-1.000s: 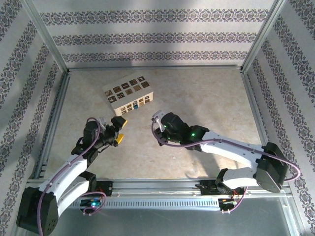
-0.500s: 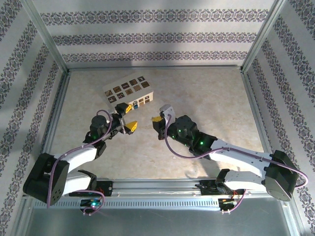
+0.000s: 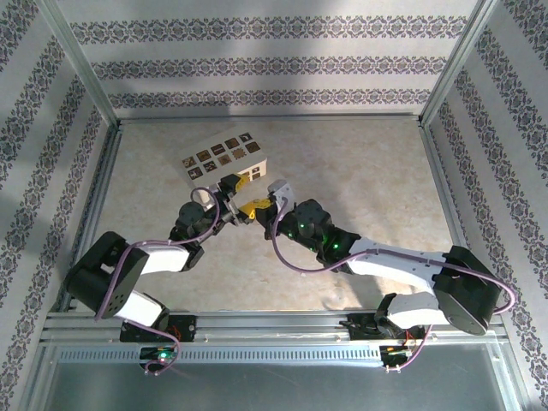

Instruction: Unlock a padlock with a key

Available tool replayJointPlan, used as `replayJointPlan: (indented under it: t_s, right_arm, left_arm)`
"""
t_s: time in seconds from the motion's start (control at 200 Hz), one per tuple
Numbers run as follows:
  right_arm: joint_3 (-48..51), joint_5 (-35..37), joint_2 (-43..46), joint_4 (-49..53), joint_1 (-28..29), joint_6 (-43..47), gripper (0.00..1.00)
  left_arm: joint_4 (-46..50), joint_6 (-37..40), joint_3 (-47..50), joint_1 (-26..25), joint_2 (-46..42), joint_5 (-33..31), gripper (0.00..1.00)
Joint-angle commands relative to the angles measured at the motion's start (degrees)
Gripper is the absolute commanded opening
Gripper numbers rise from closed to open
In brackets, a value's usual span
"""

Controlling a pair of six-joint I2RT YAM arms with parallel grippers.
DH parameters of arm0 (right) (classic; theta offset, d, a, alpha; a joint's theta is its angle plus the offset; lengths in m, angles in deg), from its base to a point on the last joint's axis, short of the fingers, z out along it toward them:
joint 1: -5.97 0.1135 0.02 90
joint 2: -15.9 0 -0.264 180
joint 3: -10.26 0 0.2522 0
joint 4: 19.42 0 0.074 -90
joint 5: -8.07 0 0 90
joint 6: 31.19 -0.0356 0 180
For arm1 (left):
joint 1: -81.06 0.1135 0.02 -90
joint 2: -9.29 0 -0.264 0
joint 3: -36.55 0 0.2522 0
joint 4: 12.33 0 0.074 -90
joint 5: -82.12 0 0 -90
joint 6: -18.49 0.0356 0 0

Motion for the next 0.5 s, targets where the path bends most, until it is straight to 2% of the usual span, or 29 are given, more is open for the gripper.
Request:
replayJointPlan:
  t_s: [0.0,0.12,0.495]
  right_arm:
    - [-2.31,-0.57,-1.47,-3.77,-0.30,-0.52,0.00]
    - [-2.37,0.17,-2.58,-3.94,-0.38,-0.29,0.00]
    - [-1.81,2.02,-4.28,-4.47,-1.00,-0.67,0.00]
  left_arm:
    - [-8.54,-1.69,-1.88,-1.76,1.93,-2.24,0.81]
    - [-8.95,-1.73,-2.39,-2.55,3.12,-2.56,0.77]
    - [-6.18,-0.10,-1.60,-3.02,1.85,-3.63,0.57]
